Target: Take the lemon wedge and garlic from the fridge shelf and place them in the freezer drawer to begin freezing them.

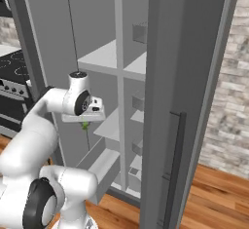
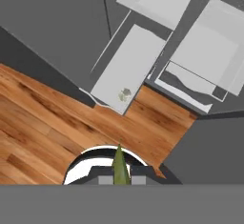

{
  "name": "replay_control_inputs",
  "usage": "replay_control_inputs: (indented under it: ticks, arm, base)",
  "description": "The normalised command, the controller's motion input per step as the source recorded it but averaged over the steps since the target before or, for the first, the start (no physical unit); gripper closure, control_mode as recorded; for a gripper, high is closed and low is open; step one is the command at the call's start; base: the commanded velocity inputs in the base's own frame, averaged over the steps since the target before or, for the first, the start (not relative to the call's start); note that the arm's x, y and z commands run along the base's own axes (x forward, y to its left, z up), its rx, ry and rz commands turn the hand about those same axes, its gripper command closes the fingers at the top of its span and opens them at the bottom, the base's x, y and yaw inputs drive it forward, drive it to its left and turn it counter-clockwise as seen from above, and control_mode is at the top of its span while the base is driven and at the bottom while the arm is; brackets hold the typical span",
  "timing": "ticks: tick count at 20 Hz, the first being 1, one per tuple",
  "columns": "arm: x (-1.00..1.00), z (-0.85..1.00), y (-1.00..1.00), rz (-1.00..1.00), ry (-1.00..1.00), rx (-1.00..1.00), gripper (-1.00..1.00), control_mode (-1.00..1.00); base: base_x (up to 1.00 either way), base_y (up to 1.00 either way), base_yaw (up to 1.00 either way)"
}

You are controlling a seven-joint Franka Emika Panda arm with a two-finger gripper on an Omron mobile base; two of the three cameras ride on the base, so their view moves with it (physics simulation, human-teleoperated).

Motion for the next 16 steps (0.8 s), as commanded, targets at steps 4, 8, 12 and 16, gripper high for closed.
replay_control_inputs:
  ticks: [4,8,12,16]
  arm:
    - [0.0,-0.84,0.39,0.07,0.15,0.0,1.0,-1.0]
    - [0.06,-0.92,0.18,0.06,0.02,0.0,1.0,-1.0]
    - [0.09,-1.0,0.01,0.04,0.0,0.0,1.0,-1.0]
    - [0.2,-1.0,0.02,0.0,0.0,0.0,1.0,-1.0]
  base:
    - [0.0,0.0,0.0]
    - [0.0,0.0,0.0]
    - [0.0,0.0,0.0]
    - [0.0,0.0,0.0]
